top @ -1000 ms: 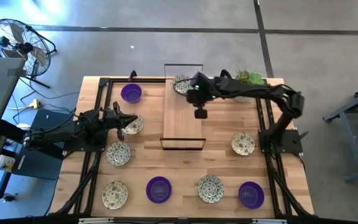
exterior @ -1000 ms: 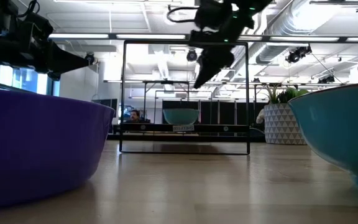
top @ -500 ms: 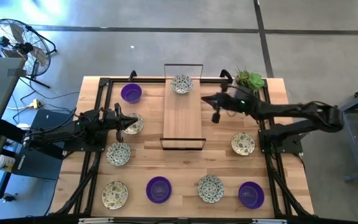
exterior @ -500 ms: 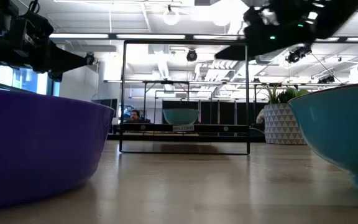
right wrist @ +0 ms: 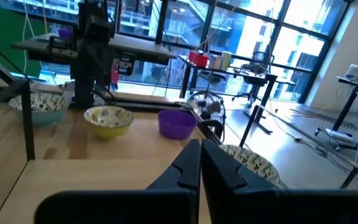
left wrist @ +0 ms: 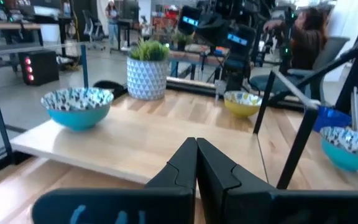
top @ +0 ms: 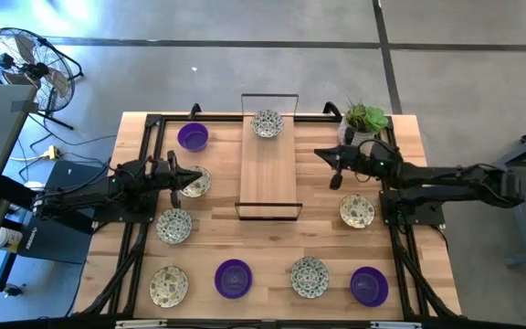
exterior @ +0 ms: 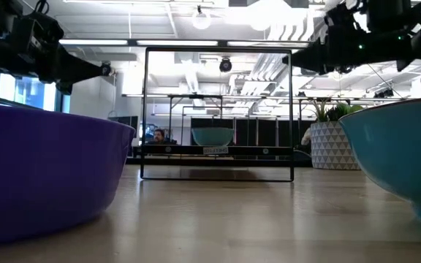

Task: Pick & Place Mini bowls
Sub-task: Put the top violet bowl on the shelf

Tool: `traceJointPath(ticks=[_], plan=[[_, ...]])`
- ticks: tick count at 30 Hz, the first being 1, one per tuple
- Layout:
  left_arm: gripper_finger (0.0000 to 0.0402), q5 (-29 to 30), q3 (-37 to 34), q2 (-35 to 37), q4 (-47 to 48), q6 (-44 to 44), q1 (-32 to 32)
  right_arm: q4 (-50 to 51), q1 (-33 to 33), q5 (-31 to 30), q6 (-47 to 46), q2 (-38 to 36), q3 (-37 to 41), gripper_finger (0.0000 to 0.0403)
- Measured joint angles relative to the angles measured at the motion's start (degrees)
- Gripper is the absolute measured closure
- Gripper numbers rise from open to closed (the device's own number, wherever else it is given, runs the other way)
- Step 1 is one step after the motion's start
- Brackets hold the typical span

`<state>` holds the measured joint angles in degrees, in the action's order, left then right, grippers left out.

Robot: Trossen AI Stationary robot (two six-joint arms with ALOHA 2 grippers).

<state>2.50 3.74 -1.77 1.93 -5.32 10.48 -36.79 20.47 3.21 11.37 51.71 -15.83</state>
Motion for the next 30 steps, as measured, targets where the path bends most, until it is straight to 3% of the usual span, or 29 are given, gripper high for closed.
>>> traceJointPath(ticks=[13,21,30], plan=[[0.0401,4.18,0.77,-2.14,0.01,-3.86,0.00,-1.59,0.02,0.02,-0.43,-0.45,3.65,0.0401],[0.0402,5.97,6.37,-11.80,0.16,-4.18,0.00,-1.59,0.02,0.22,-0.43,-0.45,3.65,0.0401],[0.0402,8.68,18.60,-25.37,13.34,-6.36,0.00,-0.05,0.02,0.26,-0.43,-0.43,3.63,0.0402]])
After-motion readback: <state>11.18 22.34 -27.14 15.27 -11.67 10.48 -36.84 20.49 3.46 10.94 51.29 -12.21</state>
